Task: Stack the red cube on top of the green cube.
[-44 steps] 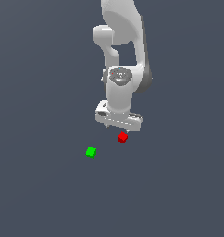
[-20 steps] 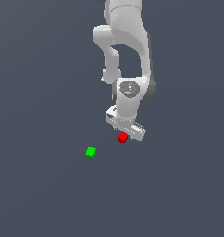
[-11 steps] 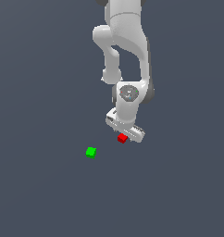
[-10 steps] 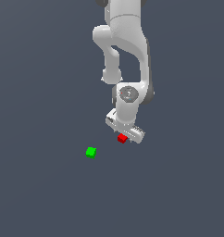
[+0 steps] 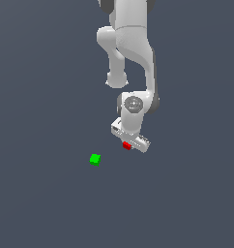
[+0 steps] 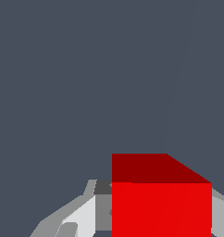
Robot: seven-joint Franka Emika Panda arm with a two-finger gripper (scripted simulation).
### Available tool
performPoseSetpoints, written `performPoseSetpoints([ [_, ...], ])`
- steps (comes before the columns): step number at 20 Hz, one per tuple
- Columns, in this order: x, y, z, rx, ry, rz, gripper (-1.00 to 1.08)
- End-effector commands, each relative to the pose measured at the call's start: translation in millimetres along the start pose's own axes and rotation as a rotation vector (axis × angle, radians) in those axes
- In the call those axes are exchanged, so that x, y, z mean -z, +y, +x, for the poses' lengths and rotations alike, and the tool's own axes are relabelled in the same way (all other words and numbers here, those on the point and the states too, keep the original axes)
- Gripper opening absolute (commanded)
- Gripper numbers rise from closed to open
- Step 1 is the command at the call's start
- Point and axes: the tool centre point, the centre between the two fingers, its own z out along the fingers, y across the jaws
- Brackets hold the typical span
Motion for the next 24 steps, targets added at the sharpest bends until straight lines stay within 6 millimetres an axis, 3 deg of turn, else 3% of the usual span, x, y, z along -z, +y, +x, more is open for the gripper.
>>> performPoseSetpoints([
  [1, 0, 0, 0, 0.0, 0.001, 0.0, -1.0],
  [14, 7, 0, 0, 0.0, 0.001, 0.0, -1.0],
  [18, 24, 0, -1, 0.0, 0.0, 0.001, -1.0],
  [24, 66, 1, -1, -0.001, 0.0, 0.001, -1.0],
])
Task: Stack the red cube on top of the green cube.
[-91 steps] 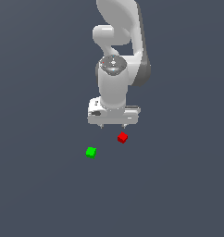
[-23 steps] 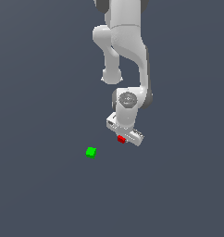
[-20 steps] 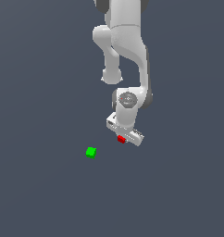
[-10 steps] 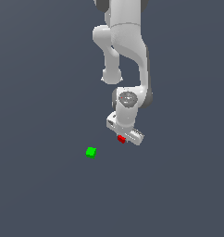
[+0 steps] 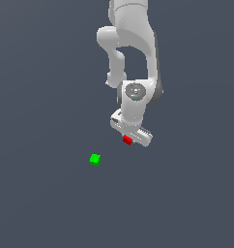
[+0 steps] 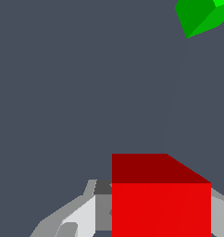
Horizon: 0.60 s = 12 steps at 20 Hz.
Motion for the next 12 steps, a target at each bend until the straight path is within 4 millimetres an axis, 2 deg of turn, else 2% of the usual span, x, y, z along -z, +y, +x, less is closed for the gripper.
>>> performPoseSetpoints([
  [1, 17, 0, 0, 0.0, 0.001, 0.0, -1.0],
  [7, 42, 0, 1, 0.0, 0.001, 0.0, -1.0],
  [12, 43, 0, 1, 0.0, 0.001, 0.001, -1.0],
])
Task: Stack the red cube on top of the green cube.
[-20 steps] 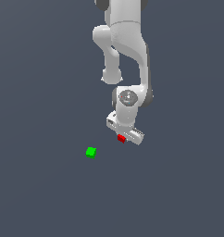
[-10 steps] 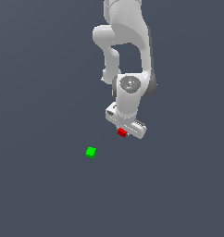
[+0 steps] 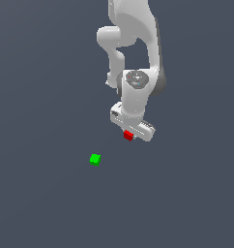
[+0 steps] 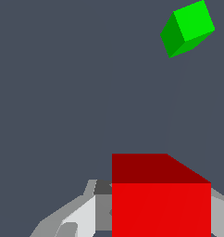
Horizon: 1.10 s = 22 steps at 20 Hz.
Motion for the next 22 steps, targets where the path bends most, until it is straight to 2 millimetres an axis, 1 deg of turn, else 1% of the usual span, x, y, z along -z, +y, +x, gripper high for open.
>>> performPoseSetpoints([
  [1, -1, 1, 1, 0.0, 0.0, 0.0, -1.0],
  [5, -4, 7, 12, 0.0, 0.0, 0.0, -1.0],
  [9, -12, 18, 34, 0.0, 0.0, 0.0, -1.0],
  [13, -22, 33, 63, 0.001, 0.0, -0.001, -1.0],
  [19, -39, 58, 114, 0.001, 0.0, -0.001, -1.0],
  [22, -46, 67, 133, 0.001, 0.0, -0.001, -1.0],
])
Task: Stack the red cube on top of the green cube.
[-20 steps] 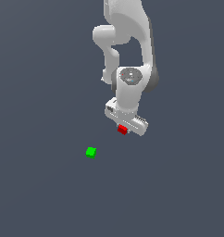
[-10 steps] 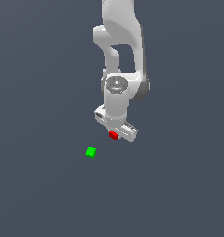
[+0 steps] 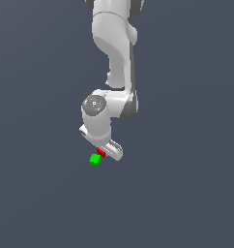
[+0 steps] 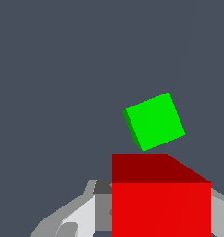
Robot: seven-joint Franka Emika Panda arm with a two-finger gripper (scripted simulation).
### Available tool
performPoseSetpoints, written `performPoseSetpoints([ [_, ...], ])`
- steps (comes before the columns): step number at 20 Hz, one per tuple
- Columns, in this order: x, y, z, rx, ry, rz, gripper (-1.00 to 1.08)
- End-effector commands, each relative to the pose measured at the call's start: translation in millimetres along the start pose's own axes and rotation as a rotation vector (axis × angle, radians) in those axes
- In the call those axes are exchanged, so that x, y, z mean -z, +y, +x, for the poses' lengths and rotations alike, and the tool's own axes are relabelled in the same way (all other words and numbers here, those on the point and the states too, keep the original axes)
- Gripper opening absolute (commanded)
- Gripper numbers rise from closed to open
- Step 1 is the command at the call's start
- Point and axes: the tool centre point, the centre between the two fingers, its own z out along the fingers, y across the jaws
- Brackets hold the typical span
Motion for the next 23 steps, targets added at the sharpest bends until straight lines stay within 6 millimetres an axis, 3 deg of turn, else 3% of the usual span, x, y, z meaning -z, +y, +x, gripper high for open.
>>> performPoseSetpoints([
  [1, -5, 6, 16, 0.002, 0.0, 0.001, -1.0],
  [7, -12, 15, 37, 0.002, 0.0, 0.001, -1.0],
  [13, -14, 17, 43, 0.002, 0.0, 0.001, -1.0],
  [14, -14, 17, 43, 0.002, 0.0, 0.001, 1.0],
  [23, -14, 17, 43, 0.002, 0.0, 0.001, 1.0],
])
